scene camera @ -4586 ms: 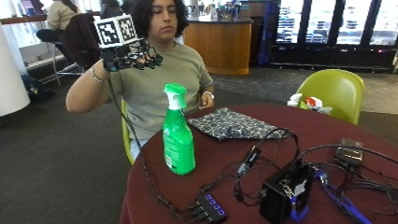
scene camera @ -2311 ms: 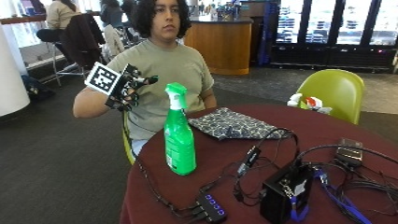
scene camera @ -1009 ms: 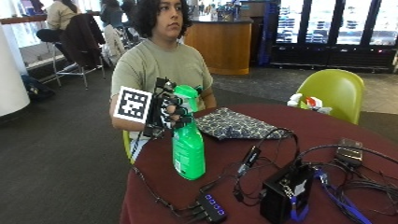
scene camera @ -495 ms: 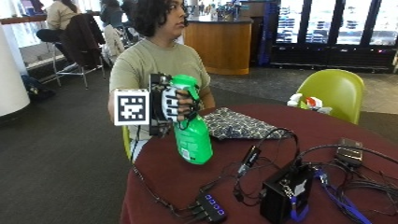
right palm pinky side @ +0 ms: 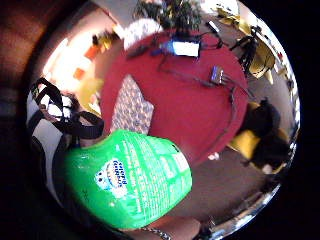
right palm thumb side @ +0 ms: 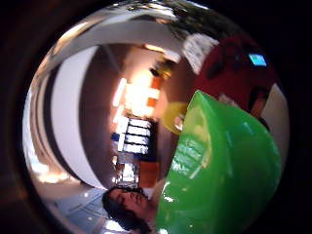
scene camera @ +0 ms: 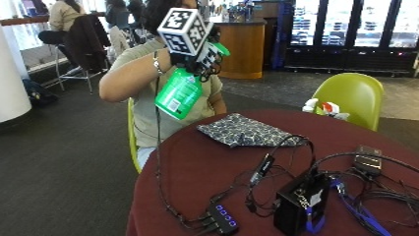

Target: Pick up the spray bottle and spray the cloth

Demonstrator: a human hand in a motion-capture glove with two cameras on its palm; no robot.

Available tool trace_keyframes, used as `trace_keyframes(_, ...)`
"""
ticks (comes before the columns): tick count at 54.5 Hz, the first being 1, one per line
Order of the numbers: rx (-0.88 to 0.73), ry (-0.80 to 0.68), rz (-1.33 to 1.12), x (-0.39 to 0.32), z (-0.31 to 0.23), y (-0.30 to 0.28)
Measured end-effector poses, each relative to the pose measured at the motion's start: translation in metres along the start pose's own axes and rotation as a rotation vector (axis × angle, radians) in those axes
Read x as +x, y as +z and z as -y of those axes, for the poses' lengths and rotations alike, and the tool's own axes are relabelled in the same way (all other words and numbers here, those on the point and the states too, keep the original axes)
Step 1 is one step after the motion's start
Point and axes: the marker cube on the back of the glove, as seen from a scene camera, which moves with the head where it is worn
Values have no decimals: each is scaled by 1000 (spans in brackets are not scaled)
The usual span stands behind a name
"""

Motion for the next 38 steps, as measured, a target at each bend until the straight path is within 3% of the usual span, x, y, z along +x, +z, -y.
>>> trace_keyframes(5, -191, 22, -175, -11, 8, 28)
trace_keyframes(21, -502, 175, -570, 5, 38, 138)
trace_keyframes(38, -643, 272, -703, 40, 43, 196)
